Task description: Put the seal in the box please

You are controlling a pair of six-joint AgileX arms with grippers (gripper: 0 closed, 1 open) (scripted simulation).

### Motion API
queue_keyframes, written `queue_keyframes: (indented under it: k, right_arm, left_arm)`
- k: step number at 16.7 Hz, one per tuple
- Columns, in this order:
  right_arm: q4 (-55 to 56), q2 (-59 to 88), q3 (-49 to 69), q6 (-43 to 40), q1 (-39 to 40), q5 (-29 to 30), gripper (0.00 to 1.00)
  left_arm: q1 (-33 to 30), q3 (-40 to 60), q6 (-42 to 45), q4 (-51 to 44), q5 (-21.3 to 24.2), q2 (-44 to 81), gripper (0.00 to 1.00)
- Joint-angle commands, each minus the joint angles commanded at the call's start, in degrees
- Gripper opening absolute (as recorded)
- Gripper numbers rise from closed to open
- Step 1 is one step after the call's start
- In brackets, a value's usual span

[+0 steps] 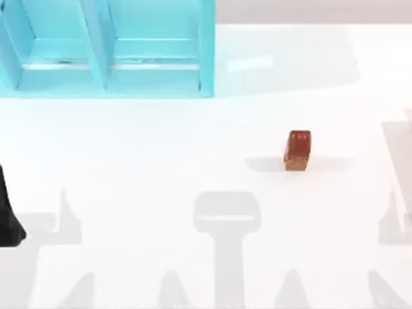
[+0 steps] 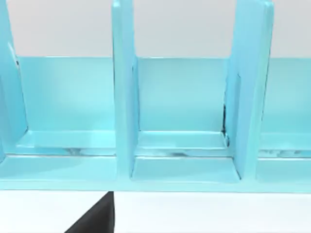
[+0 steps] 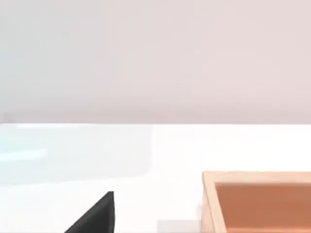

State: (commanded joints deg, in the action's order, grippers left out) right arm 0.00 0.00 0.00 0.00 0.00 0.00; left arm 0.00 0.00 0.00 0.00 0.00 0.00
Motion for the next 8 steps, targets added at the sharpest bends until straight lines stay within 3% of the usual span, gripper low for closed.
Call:
queue_keyframes:
  k: [4, 8]
  right_arm:
    - [-0.53, 1.43, 1.59, 0.15, 0.31, -0.01, 1.00]
    - [-4.72, 10.68, 11.31, 1.32, 1.95, 0.09, 1.00]
  left_arm:
    - [0.00, 0.00, 0.00, 0.00, 0.00, 0.00, 1.00]
    - [0.00, 0.00, 0.00, 0.00, 0.00, 0.00, 1.00]
